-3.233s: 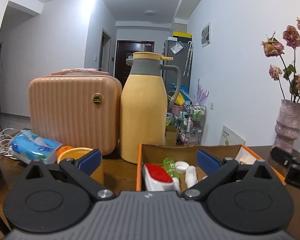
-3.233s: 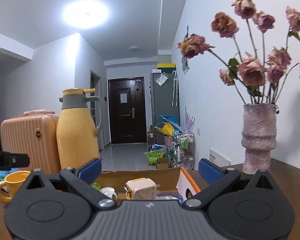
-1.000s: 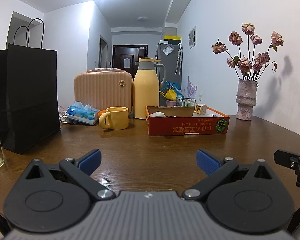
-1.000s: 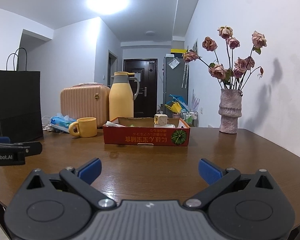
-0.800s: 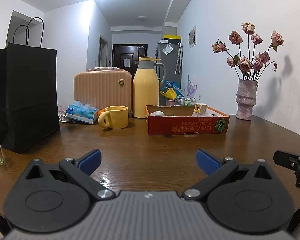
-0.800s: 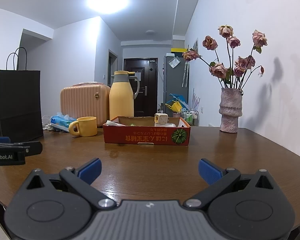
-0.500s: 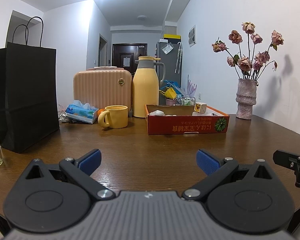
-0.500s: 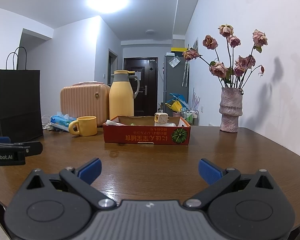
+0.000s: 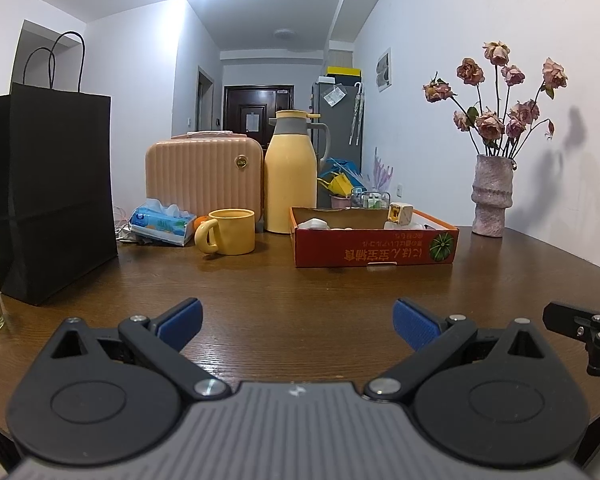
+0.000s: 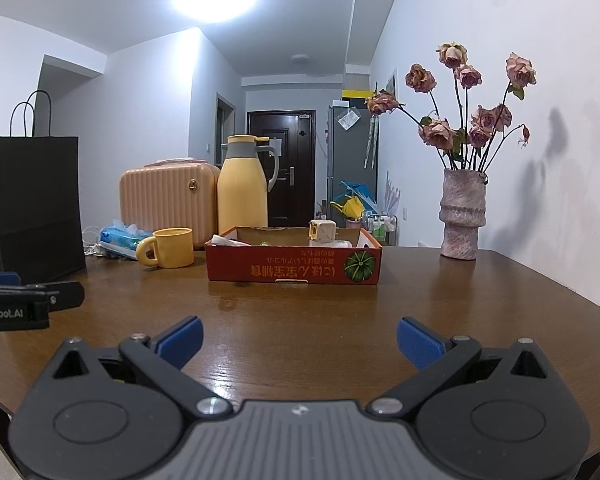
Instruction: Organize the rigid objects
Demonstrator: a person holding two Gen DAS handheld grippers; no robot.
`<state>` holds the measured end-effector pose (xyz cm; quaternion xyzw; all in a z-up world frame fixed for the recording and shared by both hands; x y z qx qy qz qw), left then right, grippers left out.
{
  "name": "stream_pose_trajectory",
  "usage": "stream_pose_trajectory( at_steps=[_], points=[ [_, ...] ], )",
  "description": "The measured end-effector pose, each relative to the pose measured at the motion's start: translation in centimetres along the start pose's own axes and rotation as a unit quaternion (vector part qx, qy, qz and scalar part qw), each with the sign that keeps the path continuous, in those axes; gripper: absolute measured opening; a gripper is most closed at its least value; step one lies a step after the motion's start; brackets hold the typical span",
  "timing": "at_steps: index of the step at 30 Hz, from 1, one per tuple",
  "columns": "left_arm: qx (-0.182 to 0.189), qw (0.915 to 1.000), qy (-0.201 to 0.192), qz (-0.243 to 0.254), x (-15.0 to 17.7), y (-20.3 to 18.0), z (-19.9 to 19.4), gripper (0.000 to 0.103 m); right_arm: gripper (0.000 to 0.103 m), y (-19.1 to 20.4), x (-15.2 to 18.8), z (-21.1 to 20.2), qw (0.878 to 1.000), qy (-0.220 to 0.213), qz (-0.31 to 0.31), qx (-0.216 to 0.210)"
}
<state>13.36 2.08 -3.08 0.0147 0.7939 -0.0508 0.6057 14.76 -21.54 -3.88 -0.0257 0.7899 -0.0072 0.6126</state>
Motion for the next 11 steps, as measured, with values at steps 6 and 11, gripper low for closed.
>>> stream_pose_trajectory(
  at_steps=[6,11],
  points=[
    [0.0,1.0,0.002,0.0,0.12,-0.08,0.16,0.103,0.103,-0.03,0.0,0.16,1.0,0.002,0.001,0.0],
    [0.006,1.0,0.0,-0.002,0.16,-0.15,0.21,0.103,0.103,0.08,0.16,0.39,1.0,0.006,0.0,-0.002]
  ],
)
Point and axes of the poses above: each gripper's, at about its wrist camera, not at the fingertips, and z roughly the way its jaws point, y to its left, x to its underside, the point moved 8 cm from there along z, roughly the way its jaws point, and after that the axes turned 11 degrees about x, right-handed, at the moved point
